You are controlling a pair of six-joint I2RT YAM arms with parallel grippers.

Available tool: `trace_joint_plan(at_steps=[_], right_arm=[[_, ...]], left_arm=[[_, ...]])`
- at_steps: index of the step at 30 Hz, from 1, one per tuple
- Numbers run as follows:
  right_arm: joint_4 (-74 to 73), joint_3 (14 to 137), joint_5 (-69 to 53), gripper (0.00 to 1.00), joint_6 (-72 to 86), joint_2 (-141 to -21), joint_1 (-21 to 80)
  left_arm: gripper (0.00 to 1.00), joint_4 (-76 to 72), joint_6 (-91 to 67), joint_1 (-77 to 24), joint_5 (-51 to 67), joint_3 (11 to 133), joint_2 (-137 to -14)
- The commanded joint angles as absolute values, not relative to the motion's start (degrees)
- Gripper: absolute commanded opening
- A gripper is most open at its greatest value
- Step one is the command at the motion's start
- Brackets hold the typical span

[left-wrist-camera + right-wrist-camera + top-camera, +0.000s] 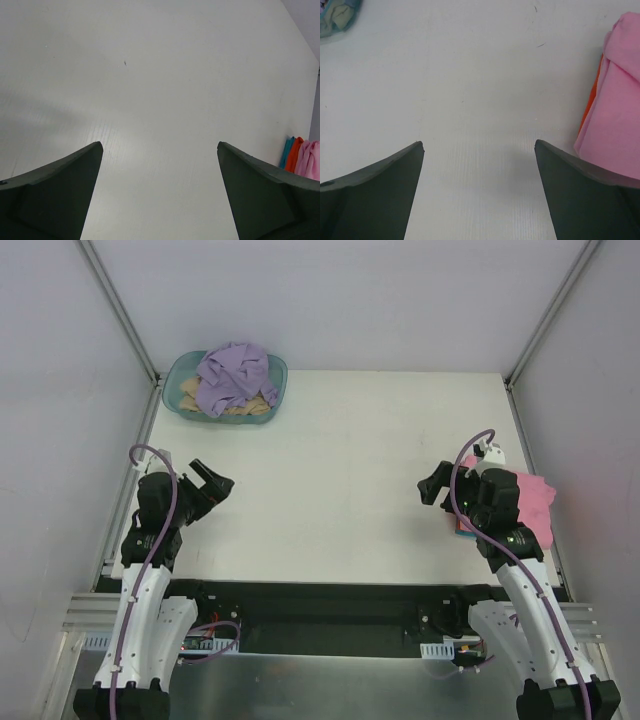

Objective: Fold and stack the t-shirts
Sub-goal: Grab crumpled tshirt from bin with the left arm

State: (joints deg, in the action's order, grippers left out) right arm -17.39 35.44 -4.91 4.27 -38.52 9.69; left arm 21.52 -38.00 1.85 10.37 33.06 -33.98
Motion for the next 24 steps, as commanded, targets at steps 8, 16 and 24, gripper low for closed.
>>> trace_joint_plan(at_steps=[8,16,24], right_arm=[[-13.5,35.2,-11.8,0.97,4.2,-38.3,10.1],[-14.3,35.4,-10.0,0.97,3.5,-38.8,10.1],[-14.0,35.6,-7.5,0.97,2.4,-42.4,10.1]], left_arm=[[0.99,21.8,-39.0,1.9,2.6,42.7,-44.1],[0.99,20.3,-33.6,3.4,1.4,63.1,-67.9],[0.99,20.5,-30.1,6.6,4.5,83.9,-94.5]])
